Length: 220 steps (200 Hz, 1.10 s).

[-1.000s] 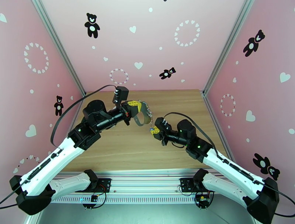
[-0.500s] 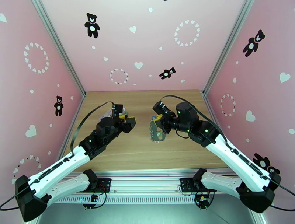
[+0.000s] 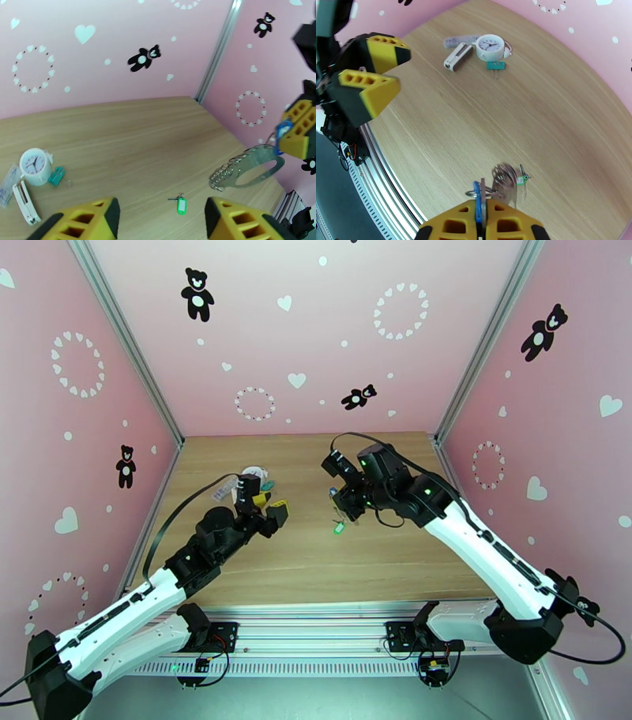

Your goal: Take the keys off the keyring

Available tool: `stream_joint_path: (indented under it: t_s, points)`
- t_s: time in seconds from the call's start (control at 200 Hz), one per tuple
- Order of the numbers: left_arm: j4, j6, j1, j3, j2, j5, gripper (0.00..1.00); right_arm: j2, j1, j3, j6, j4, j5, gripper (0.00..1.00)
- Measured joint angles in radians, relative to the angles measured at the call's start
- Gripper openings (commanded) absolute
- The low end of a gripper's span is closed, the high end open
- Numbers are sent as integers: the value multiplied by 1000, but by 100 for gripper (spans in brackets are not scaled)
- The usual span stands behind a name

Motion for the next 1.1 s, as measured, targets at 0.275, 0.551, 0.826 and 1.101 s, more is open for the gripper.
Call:
stream_joint_path:
  t_s: [0.275, 0.551, 0.826, 1.101]
  points:
    - [219, 150, -2, -72, 25, 199, 47, 43, 0, 18, 17, -52, -23, 0]
    - [306, 220, -21, -60, 124, 317, 41, 82, -18, 70, 7, -63, -124, 0]
    - [320, 291, -66, -21, 195, 352, 39, 90, -61, 83, -19, -90, -227, 0]
    - [320, 348, -74, 32, 251, 355, 33, 82, -87, 82, -37, -99, -288, 0]
